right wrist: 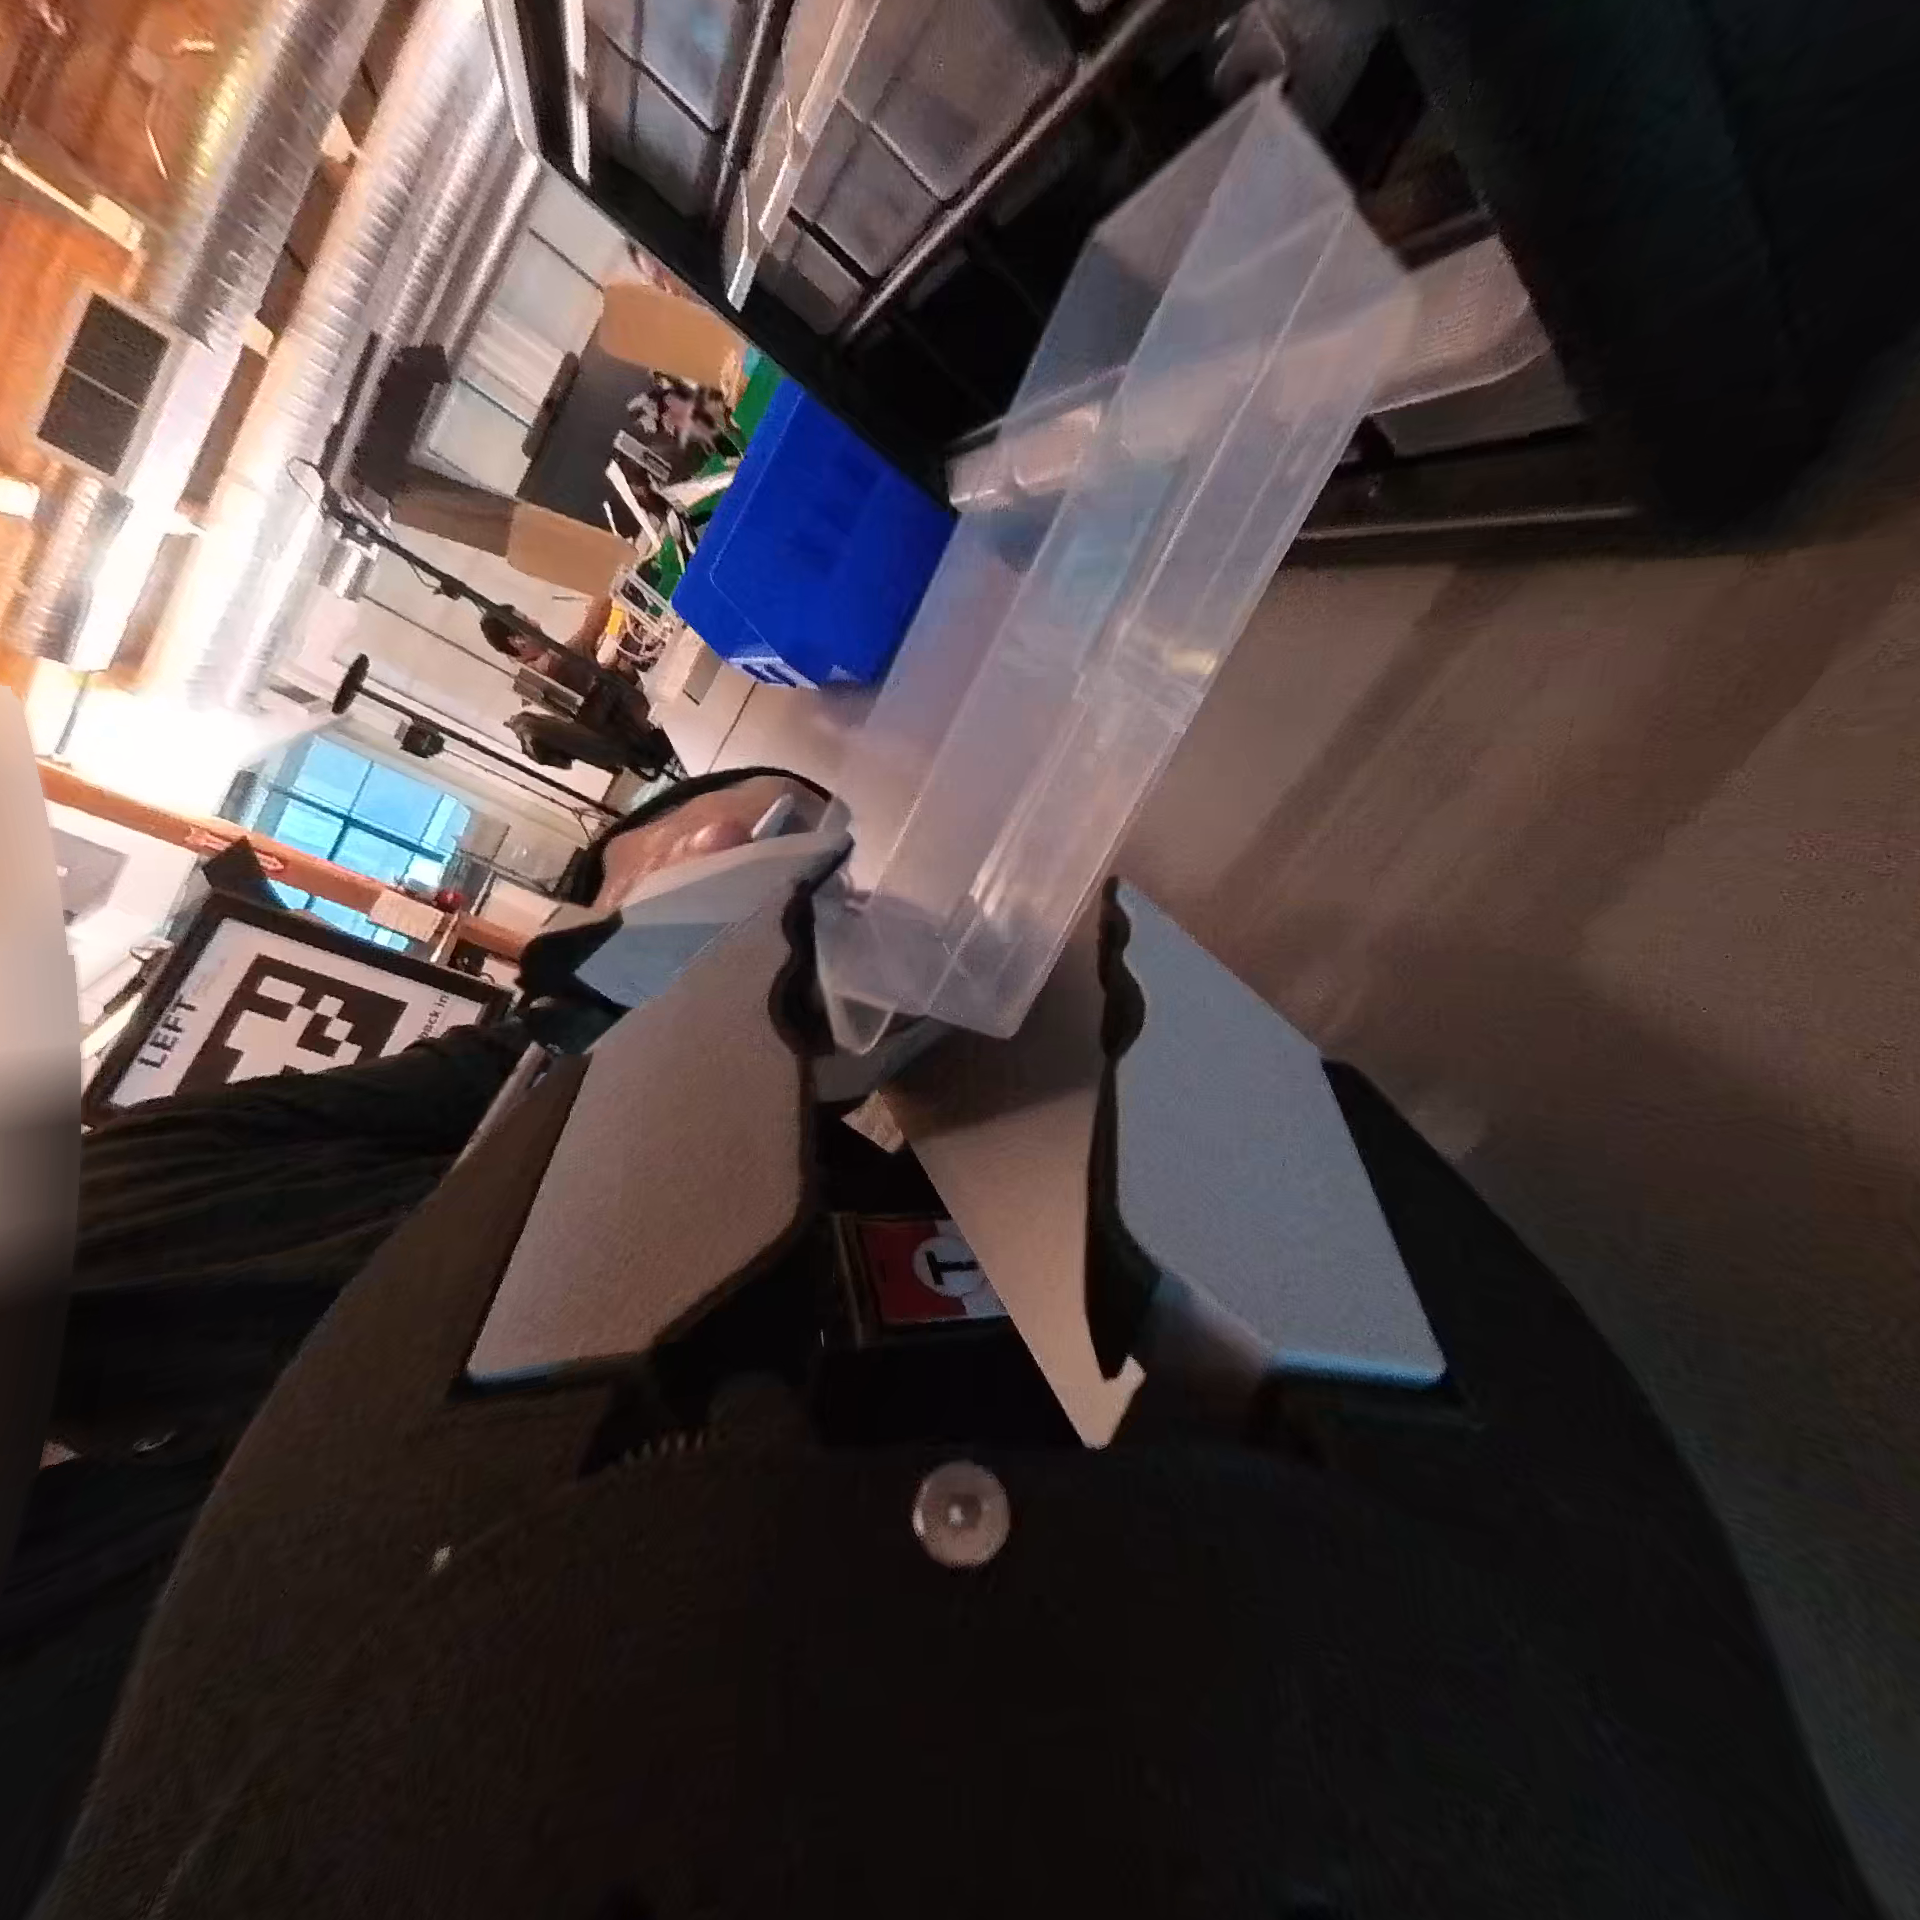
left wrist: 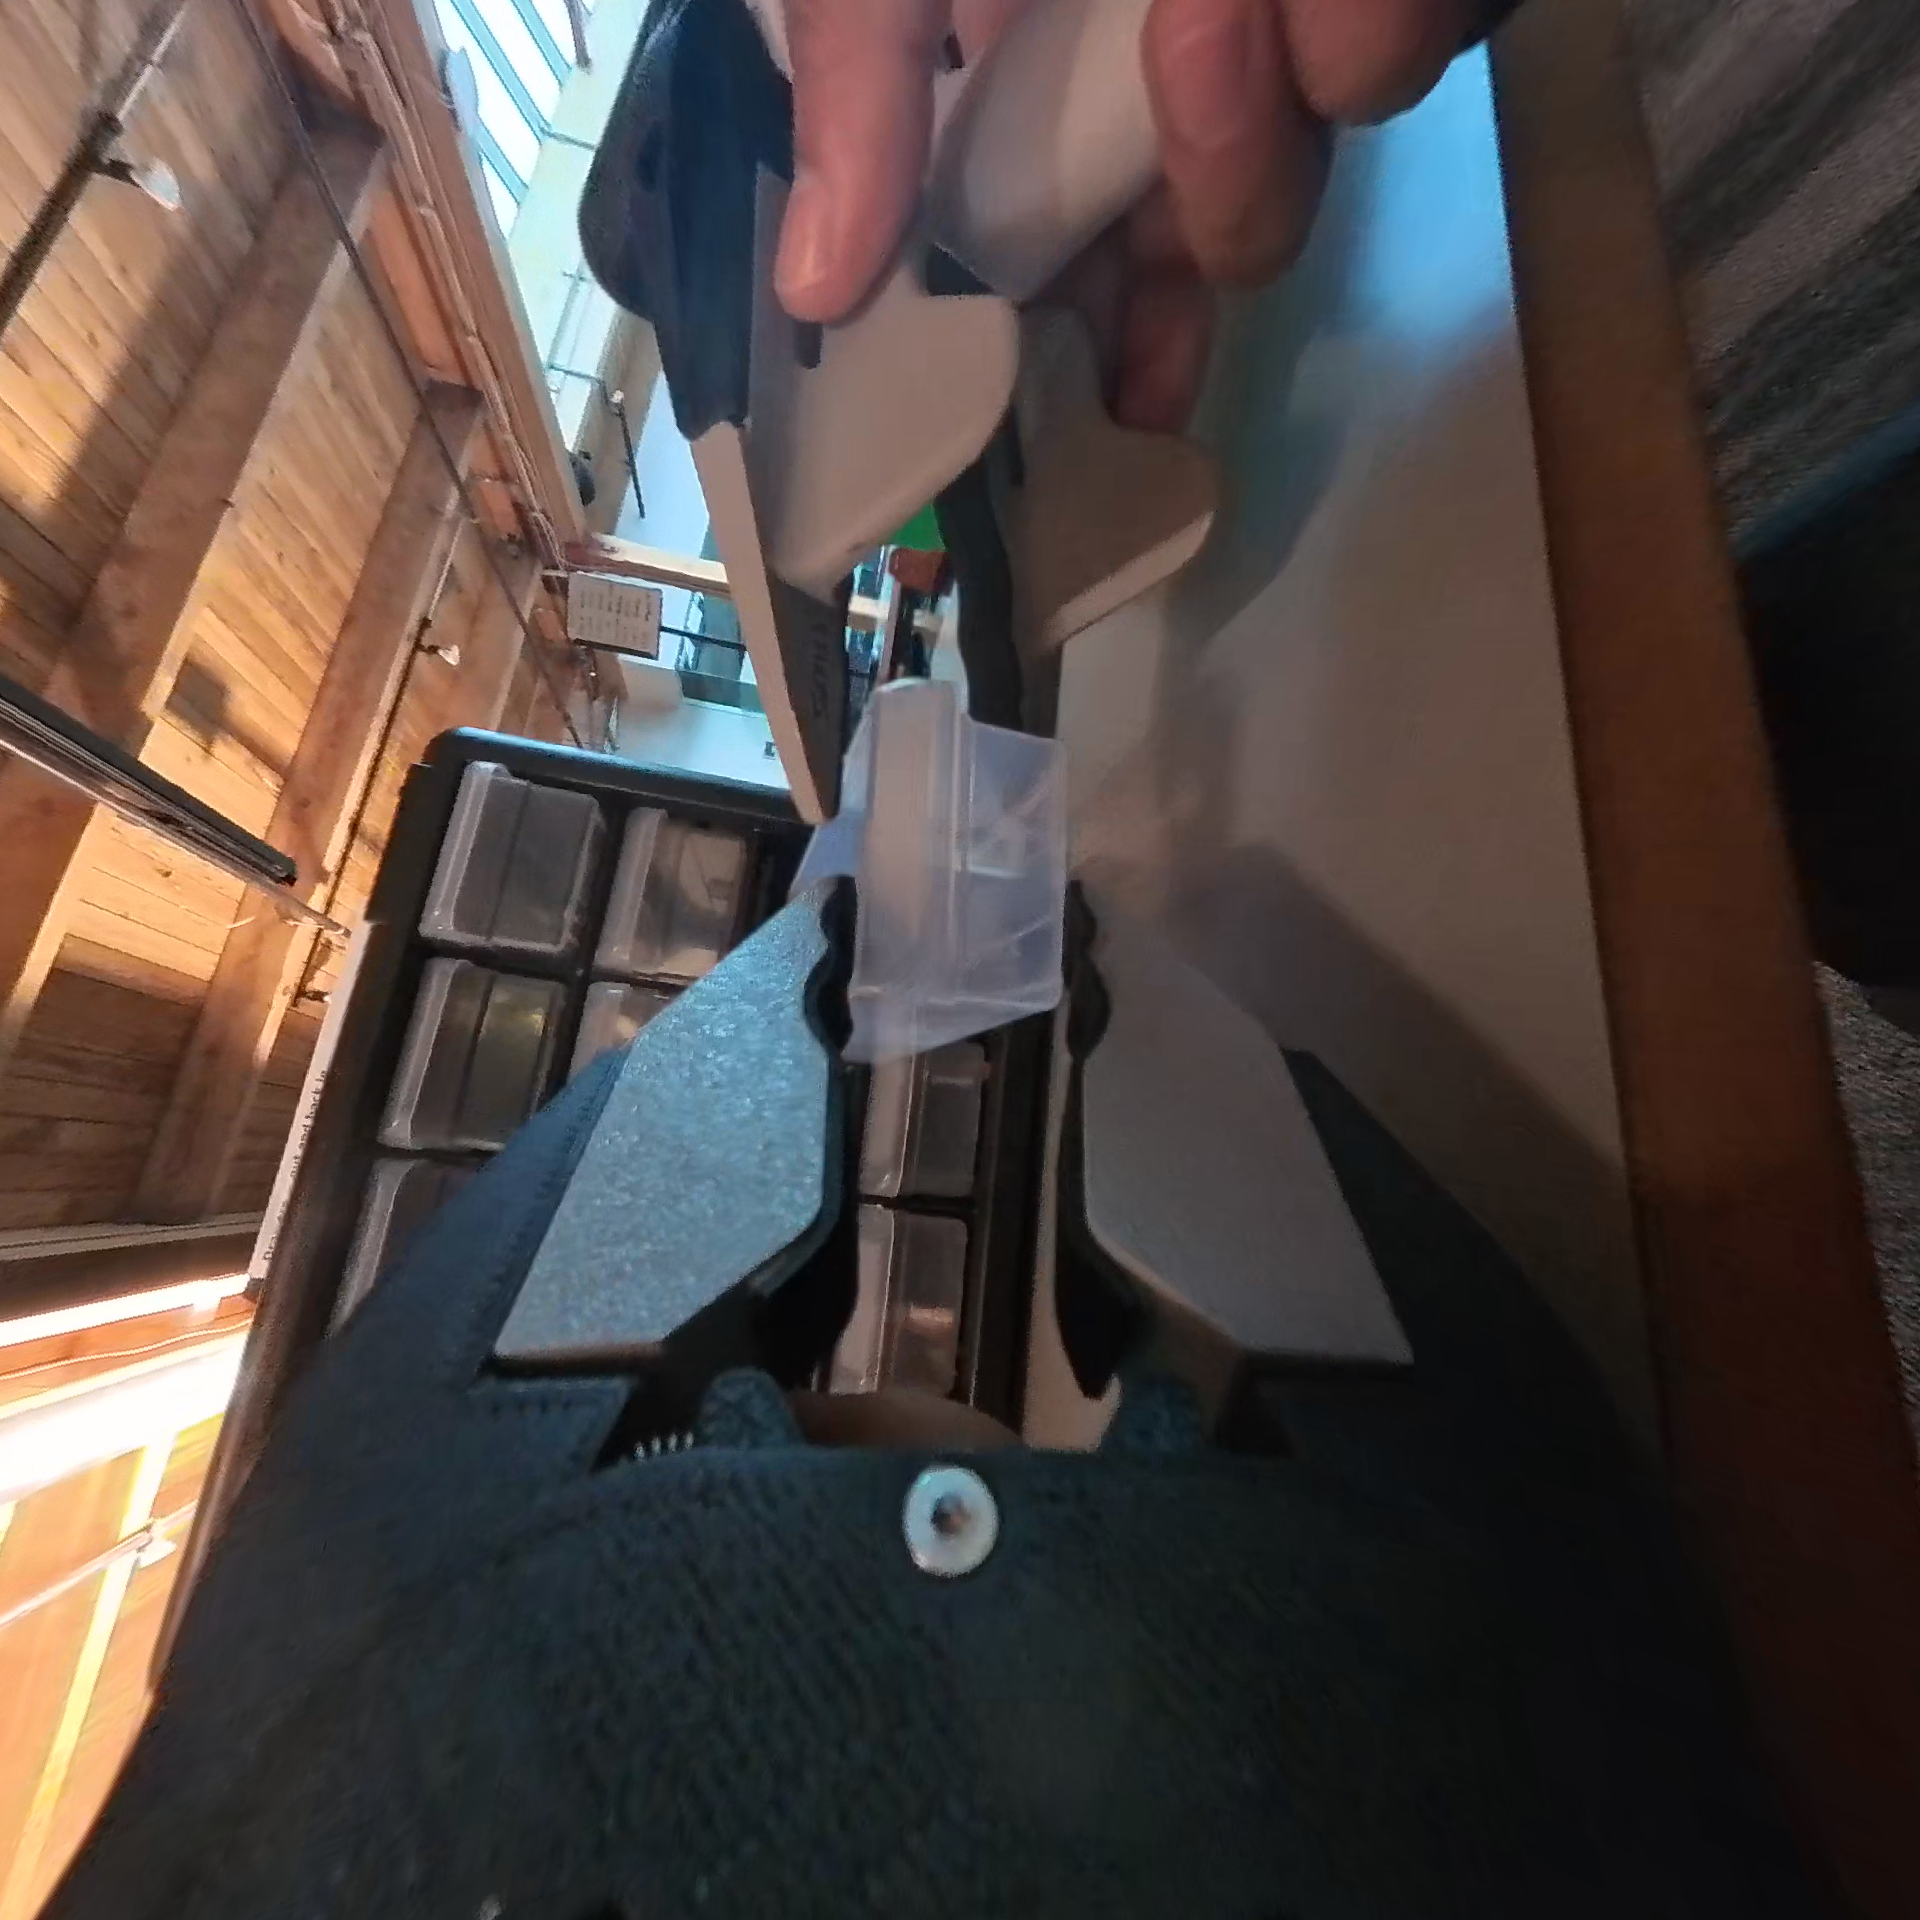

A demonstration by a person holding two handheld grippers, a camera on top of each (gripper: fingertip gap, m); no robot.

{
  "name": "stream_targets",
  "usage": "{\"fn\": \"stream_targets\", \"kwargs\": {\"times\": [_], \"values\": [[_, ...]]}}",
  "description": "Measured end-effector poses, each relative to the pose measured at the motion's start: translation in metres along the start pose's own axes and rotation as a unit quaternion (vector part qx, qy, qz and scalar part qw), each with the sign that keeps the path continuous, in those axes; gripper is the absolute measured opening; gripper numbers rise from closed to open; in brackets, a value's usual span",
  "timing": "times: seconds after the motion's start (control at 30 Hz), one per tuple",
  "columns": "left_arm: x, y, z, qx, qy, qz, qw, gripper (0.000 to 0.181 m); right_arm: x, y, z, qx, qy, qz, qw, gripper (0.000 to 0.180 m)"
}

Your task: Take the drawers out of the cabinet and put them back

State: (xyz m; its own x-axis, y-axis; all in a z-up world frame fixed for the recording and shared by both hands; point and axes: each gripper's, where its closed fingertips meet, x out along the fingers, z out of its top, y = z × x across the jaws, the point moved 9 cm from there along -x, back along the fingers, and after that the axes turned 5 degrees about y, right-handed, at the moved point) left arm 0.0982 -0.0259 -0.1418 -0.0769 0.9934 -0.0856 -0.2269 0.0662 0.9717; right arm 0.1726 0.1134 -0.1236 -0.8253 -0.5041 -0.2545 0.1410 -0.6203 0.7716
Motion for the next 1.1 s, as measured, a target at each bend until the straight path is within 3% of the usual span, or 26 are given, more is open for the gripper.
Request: {"fn": "stream_targets", "kwargs": {"times": [0.03,0.3,0.5,0.57,0.7,1.1], "values": [[0.001,0.000,0.000,0.005,0.004,0.002,1.000,0.038,-0.001,0.000,0.000,0.003,-0.005,0.001,1.000,0.052],[0.003,0.012,-0.003,0.026,-0.041,-0.007,0.999,0.038,-0.001,0.006,-0.001,-0.012,-0.001,0.005,1.000,0.054],[0.001,0.030,0.001,-0.042,-0.099,-0.054,0.993,0.037,-0.009,0.017,0.001,-0.033,-0.006,0.007,0.999,0.058],[0.002,0.034,0.002,-0.058,-0.104,-0.056,0.991,0.038,-0.012,0.019,0.002,-0.038,-0.014,0.009,0.999,0.058],[0.007,0.034,0.002,-0.005,-0.114,-0.054,0.992,0.037,-0.018,0.017,0.003,-0.038,-0.018,0.002,0.999,0.057],[0.018,0.052,-0.004,-0.049,-0.127,-0.140,0.981,0.037,-0.041,0.018,0.008,-0.043,-0.043,-0.003,0.998,0.056]]}}
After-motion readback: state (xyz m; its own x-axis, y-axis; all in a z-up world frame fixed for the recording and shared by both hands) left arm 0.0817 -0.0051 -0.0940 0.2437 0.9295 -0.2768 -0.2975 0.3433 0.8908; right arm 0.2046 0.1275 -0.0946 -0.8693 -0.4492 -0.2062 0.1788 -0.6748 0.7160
